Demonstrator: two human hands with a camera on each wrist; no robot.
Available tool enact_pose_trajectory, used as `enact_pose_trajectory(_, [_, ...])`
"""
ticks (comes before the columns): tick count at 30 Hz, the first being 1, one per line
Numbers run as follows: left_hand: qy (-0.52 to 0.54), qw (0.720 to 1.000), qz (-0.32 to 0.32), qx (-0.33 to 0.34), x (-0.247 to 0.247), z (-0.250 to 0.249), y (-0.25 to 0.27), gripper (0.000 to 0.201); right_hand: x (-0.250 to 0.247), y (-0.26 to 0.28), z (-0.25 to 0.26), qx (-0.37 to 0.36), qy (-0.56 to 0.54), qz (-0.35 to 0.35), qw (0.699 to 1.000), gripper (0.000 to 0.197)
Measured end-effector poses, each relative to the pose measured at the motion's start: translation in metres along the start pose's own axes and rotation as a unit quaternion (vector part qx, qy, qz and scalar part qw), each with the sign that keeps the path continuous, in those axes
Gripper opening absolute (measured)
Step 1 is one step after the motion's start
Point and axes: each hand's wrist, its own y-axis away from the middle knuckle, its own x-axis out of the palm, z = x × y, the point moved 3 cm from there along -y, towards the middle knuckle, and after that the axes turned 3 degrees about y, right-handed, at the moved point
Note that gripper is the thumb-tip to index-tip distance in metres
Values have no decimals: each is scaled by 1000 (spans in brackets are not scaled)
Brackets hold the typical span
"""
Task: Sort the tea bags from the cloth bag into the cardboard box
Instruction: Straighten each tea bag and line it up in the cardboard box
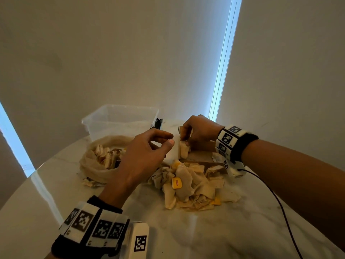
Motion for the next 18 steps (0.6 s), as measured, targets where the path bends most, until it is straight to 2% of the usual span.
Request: enact_pose_trajectory(18, [-8,1000,6,-1,0,3,0,22,7,-10,6,-2,50,-44,998,15])
